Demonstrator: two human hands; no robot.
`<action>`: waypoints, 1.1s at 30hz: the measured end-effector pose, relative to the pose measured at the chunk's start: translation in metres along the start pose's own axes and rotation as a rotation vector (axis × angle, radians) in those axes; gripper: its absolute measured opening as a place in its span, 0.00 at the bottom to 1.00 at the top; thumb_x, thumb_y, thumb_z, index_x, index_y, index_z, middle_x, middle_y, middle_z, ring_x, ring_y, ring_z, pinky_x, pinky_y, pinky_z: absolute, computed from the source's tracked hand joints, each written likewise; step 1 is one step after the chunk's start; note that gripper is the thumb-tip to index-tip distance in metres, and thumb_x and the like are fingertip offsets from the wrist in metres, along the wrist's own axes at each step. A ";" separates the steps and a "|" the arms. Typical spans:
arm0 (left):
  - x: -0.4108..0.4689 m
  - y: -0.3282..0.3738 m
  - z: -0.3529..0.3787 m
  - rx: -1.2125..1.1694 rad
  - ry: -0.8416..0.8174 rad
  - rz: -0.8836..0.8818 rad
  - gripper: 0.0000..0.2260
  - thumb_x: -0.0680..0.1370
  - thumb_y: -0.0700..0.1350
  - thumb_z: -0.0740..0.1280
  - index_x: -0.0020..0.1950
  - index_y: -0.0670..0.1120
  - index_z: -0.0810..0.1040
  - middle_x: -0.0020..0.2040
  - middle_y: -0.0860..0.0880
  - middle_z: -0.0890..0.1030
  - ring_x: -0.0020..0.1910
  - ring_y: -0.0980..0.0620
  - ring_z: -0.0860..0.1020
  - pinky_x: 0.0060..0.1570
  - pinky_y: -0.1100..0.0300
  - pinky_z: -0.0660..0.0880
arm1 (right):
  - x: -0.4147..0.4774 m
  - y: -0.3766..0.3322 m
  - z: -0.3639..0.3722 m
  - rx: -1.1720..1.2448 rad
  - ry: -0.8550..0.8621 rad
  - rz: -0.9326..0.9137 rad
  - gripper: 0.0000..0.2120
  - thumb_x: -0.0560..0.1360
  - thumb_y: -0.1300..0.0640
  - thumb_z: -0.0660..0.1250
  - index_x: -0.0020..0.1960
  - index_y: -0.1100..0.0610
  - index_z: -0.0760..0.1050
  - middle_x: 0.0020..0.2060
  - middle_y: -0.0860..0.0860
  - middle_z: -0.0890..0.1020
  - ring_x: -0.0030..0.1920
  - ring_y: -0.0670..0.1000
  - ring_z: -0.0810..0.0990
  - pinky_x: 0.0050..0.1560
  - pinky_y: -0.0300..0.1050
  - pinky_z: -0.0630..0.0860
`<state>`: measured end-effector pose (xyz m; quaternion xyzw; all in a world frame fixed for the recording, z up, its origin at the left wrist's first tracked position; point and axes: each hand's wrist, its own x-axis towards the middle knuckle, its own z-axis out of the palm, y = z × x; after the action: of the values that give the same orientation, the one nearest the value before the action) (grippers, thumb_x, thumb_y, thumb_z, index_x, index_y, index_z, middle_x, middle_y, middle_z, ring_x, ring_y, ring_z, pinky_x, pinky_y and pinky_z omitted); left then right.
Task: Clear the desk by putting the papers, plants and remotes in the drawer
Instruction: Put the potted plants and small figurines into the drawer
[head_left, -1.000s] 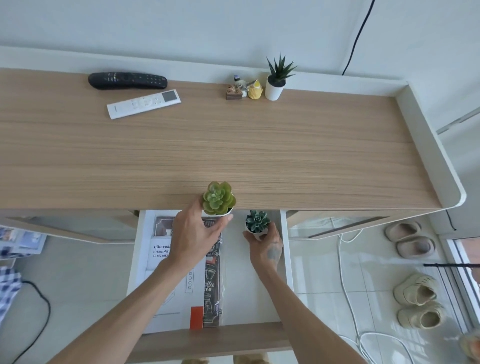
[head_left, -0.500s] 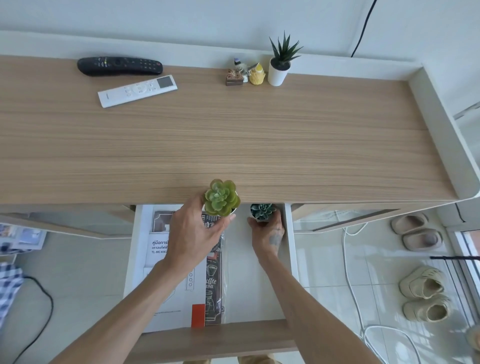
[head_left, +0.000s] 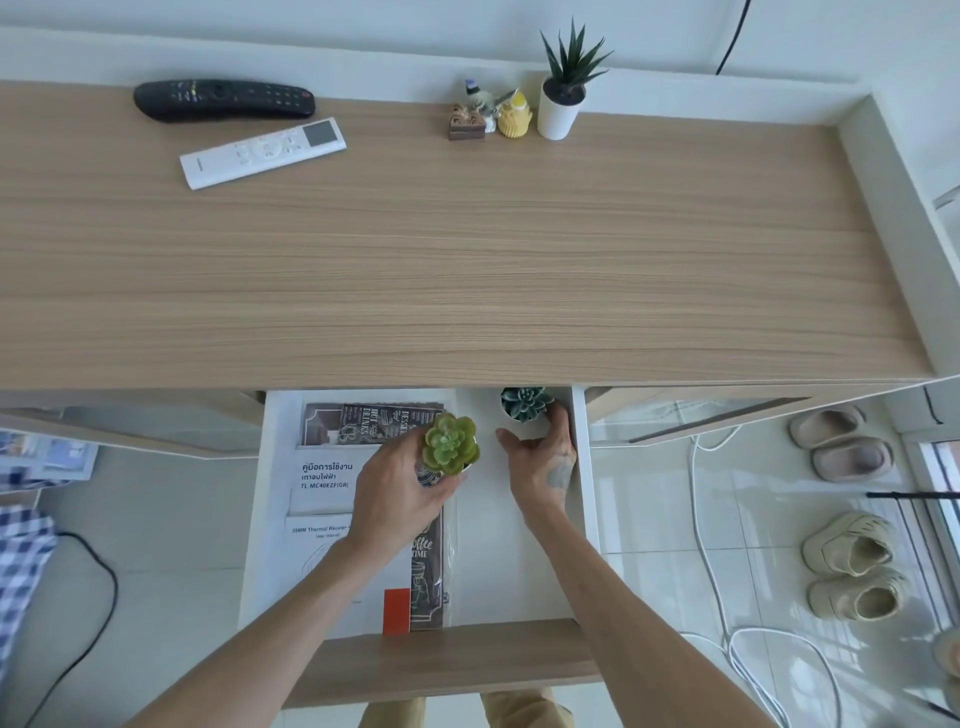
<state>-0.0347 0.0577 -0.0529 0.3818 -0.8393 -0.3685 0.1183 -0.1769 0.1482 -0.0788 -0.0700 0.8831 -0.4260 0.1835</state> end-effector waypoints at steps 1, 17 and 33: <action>0.006 -0.002 0.006 0.020 -0.007 0.008 0.21 0.67 0.53 0.79 0.55 0.46 0.81 0.45 0.51 0.84 0.42 0.52 0.81 0.42 0.53 0.80 | 0.001 0.000 0.001 0.000 0.010 -0.017 0.34 0.65 0.60 0.79 0.67 0.59 0.70 0.59 0.53 0.82 0.41 0.45 0.75 0.48 0.32 0.66; 0.060 0.000 0.050 0.113 0.092 -0.041 0.27 0.61 0.53 0.82 0.55 0.43 0.80 0.53 0.45 0.82 0.52 0.44 0.81 0.45 0.51 0.79 | 0.013 -0.001 0.011 0.082 0.029 0.018 0.25 0.69 0.59 0.77 0.61 0.62 0.71 0.49 0.55 0.83 0.44 0.59 0.81 0.48 0.52 0.78; -0.001 0.023 -0.007 0.315 -0.233 -0.074 0.15 0.75 0.52 0.71 0.57 0.45 0.80 0.52 0.49 0.79 0.53 0.49 0.79 0.45 0.52 0.79 | -0.037 -0.017 -0.037 -0.282 -0.263 0.038 0.32 0.72 0.56 0.72 0.72 0.56 0.62 0.65 0.53 0.72 0.47 0.51 0.79 0.51 0.45 0.72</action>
<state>-0.0433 0.0650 -0.0315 0.3811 -0.8800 -0.2782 -0.0543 -0.1580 0.1748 -0.0342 -0.1336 0.9036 -0.2817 0.2937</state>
